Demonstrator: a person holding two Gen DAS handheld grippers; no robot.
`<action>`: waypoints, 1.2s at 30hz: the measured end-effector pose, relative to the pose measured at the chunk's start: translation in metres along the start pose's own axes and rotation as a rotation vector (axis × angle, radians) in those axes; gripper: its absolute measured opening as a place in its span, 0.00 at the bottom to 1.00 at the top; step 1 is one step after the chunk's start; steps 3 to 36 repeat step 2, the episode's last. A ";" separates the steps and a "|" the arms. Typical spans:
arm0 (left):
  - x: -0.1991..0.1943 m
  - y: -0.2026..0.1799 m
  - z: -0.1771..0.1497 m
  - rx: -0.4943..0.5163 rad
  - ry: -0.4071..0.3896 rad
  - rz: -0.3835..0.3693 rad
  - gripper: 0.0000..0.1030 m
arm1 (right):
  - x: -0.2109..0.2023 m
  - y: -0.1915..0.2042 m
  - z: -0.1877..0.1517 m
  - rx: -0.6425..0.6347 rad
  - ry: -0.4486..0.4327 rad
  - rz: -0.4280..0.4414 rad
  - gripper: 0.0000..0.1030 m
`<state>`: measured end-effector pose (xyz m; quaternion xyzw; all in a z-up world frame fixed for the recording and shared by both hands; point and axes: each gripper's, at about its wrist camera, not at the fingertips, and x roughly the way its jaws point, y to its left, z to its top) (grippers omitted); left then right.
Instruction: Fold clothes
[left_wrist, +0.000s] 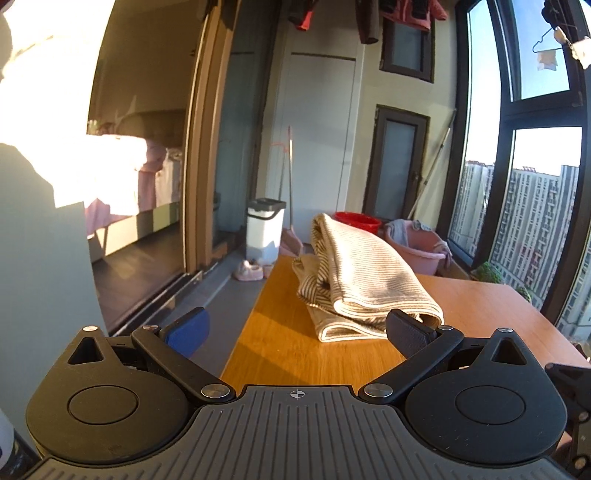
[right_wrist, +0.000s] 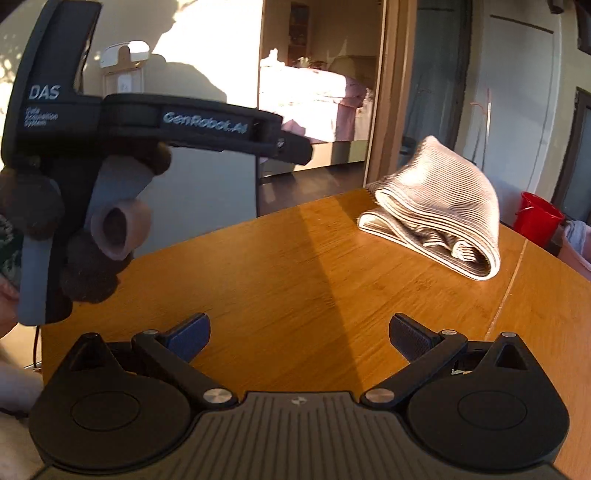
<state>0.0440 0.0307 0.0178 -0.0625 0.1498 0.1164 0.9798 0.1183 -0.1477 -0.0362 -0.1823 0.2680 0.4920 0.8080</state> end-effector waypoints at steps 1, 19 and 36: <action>-0.001 0.004 0.004 -0.009 -0.008 0.009 1.00 | 0.006 0.013 0.003 -0.032 0.019 0.060 1.00; -0.002 0.008 0.009 -0.020 -0.014 0.018 1.00 | 0.011 0.026 0.004 -0.070 0.036 0.122 1.00; -0.002 0.008 0.009 -0.020 -0.014 0.018 1.00 | 0.011 0.026 0.004 -0.070 0.036 0.122 1.00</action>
